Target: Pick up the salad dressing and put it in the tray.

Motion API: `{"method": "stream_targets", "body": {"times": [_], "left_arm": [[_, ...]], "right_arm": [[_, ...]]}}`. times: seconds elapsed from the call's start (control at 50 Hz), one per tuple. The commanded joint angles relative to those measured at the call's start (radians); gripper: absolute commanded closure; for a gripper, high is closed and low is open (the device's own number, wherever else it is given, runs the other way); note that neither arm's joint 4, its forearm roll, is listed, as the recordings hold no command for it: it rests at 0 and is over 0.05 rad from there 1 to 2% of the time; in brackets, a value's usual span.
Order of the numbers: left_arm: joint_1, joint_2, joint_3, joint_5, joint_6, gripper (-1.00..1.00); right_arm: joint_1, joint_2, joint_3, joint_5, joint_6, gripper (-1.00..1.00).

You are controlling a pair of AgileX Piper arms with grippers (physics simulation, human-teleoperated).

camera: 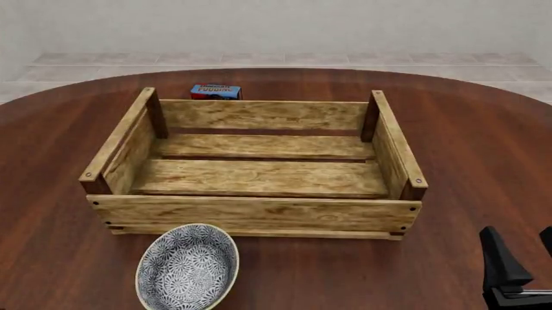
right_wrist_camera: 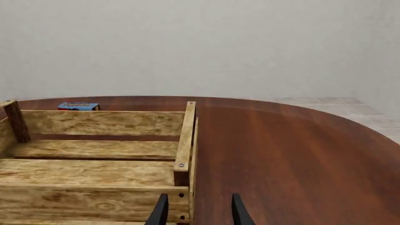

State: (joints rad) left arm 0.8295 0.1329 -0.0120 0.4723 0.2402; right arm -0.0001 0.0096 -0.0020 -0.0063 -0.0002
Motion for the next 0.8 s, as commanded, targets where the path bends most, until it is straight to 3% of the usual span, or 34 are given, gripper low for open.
{"method": "stream_targets", "body": {"times": [0.02, 0.66, 0.68, 0.8], "left_arm": [[-0.001, 0.055, 0.011, -0.060, 0.002, -1.00], [-0.027, 0.079, 0.011, -0.074, -0.006, -1.00], [-0.029, 0.076, 0.011, -0.072, -0.010, 1.00], [-0.035, 0.056, 0.011, -0.053, -0.013, 1.00]], "right_arm": [[0.000, 0.000, 0.000, 0.000, 0.000, -1.00], [0.000, 0.000, 0.000, 0.000, 0.000, -1.00], [0.000, 0.000, 0.000, 0.000, 0.000, -1.00], [0.000, 0.000, 0.000, 0.000, 0.000, -1.00]]}}
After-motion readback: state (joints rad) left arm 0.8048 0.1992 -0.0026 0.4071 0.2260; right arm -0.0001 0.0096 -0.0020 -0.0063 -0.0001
